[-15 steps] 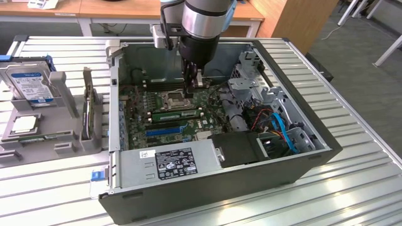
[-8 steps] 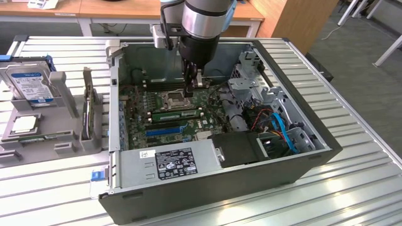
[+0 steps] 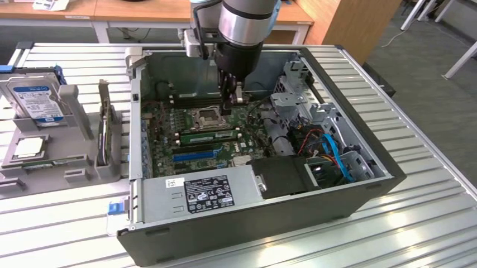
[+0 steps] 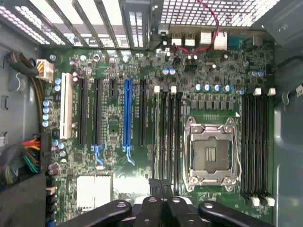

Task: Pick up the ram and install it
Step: 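Press down the ram until it locks into place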

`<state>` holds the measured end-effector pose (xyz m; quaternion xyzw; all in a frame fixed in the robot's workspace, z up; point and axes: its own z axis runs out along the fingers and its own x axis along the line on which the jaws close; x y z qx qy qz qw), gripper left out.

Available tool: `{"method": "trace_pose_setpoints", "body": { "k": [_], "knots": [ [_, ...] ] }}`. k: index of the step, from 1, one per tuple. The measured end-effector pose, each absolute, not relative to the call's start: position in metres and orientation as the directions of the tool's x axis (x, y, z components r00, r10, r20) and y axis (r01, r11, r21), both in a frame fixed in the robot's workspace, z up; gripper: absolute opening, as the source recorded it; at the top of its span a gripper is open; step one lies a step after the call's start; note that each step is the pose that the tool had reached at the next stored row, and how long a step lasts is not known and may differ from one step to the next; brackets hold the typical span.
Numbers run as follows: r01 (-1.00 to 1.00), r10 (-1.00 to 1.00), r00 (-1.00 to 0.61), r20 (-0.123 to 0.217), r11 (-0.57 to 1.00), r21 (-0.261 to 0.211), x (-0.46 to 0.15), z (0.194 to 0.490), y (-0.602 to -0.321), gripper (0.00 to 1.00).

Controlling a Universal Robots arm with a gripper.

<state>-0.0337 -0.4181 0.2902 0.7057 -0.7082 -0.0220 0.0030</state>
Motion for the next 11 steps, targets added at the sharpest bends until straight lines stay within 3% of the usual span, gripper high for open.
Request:
{"method": "trace_pose_setpoints", "body": {
  "k": [11],
  "knots": [
    [-0.999, -1.0, -0.004, -0.027, 0.003, 0.035, -0.009, 0.29, -0.418, 0.1]
  ]
}}
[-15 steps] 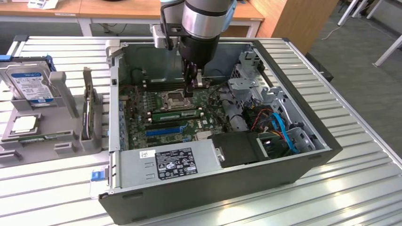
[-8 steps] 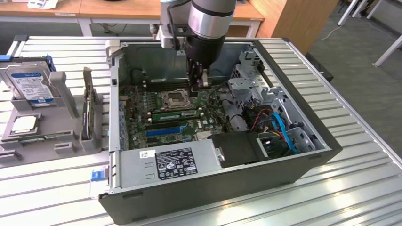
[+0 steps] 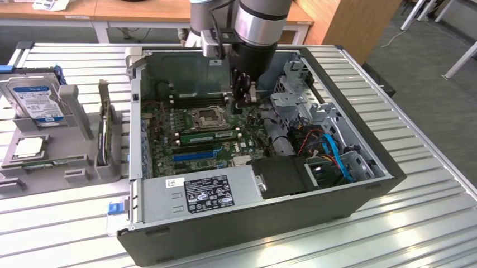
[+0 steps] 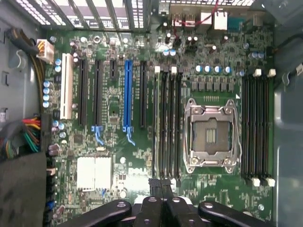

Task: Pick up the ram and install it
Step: 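Press down the ram until it locks into place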

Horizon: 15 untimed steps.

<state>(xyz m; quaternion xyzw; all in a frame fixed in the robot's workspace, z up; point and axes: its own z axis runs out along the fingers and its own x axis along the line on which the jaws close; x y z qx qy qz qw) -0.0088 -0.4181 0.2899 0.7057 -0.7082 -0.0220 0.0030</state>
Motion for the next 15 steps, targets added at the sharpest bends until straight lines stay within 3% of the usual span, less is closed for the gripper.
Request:
{"method": "trace_pose_setpoints", "body": {
  "k": [15],
  "knots": [
    [-0.999, -1.0, -0.004, -0.027, 0.003, 0.035, 0.0007, 0.287, -0.418, 0.1]
  ]
}}
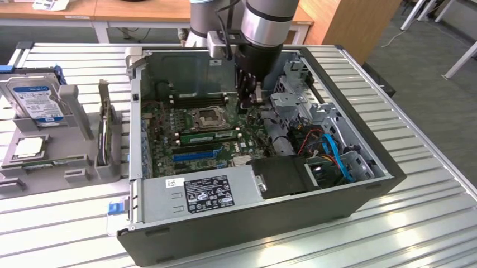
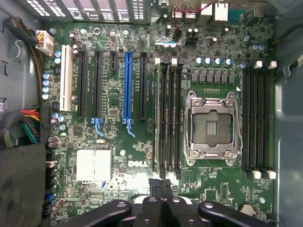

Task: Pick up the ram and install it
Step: 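Press down the ram until it locks into place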

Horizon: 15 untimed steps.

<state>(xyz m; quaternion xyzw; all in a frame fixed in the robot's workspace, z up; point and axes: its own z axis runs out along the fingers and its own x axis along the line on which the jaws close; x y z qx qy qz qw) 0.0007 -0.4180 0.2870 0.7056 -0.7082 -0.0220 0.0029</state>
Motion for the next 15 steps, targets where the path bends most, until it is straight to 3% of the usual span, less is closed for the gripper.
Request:
{"method": "trace_pose_setpoints", "body": {
  "k": [15],
  "knots": [
    [-1.0, -1.0, -0.004, -0.027, 0.003, 0.03, 0.001, 0.262, -0.418, 0.1]
  ]
}}
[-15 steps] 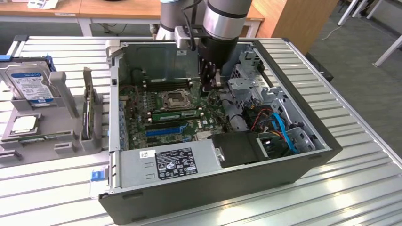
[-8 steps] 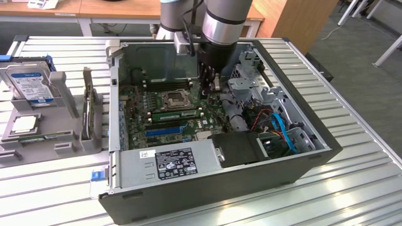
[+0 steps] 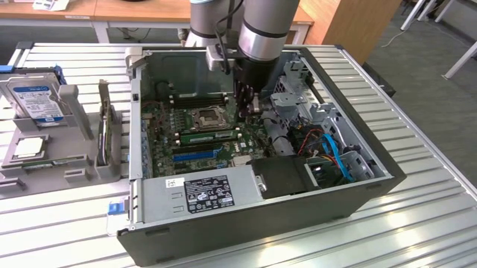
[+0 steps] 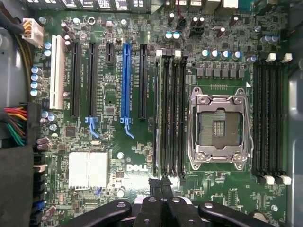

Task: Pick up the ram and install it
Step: 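Press down the ram until it locks into place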

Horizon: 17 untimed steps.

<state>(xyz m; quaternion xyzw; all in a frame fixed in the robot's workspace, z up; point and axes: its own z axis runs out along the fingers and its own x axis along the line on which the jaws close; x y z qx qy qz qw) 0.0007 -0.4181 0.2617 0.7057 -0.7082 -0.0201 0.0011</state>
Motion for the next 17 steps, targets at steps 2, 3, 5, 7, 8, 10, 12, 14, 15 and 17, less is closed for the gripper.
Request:
{"method": "trace_pose_setpoints", "body": {
  "k": [2, 3, 5, 7, 8, 10, 12, 14, 15, 17],
  "knots": [
    [-1.0, -1.0, -0.004, -0.027, 0.003, 0.029, 0.001, 0.259, -0.418, 0.1],
    [-1.0, -1.0, -0.004, -0.027, 0.003, 0.029, 0.001, 0.257, -0.418, 0.1],
    [-1.0, -1.0, -0.004, -0.027, 0.003, 0.028, 0.001, 0.254, -0.418, 0.1],
    [-1.0, -1.0, -0.004, -0.027, 0.003, 0.028, 0.001, 0.251, -0.418, 0.1],
    [-1.0, -1.0, -0.004, -0.027, 0.003, 0.027, 0.001, 0.25, -0.418, 0.1],
    [-1.0, -1.0, -0.004, -0.027, 0.003, 0.027, 0.001, 0.248, -0.418, 0.1],
    [-1.0, -1.0, -0.004, -0.027, 0.003, 0.027, 0.001, 0.247, -0.418, 0.1],
    [-1.0, -1.0, -0.004, -0.027, 0.003, 0.027, 0.001, 0.247, -0.418, 0.1],
    [-1.0, -1.0, -0.004, -0.027, 0.003, 0.027, 0.001, 0.247, -0.418, 0.1],
    [-1.0, -1.0, -0.004, -0.027, 0.003, 0.027, 0.001, 0.247, -0.418, 0.1]
  ]
}}
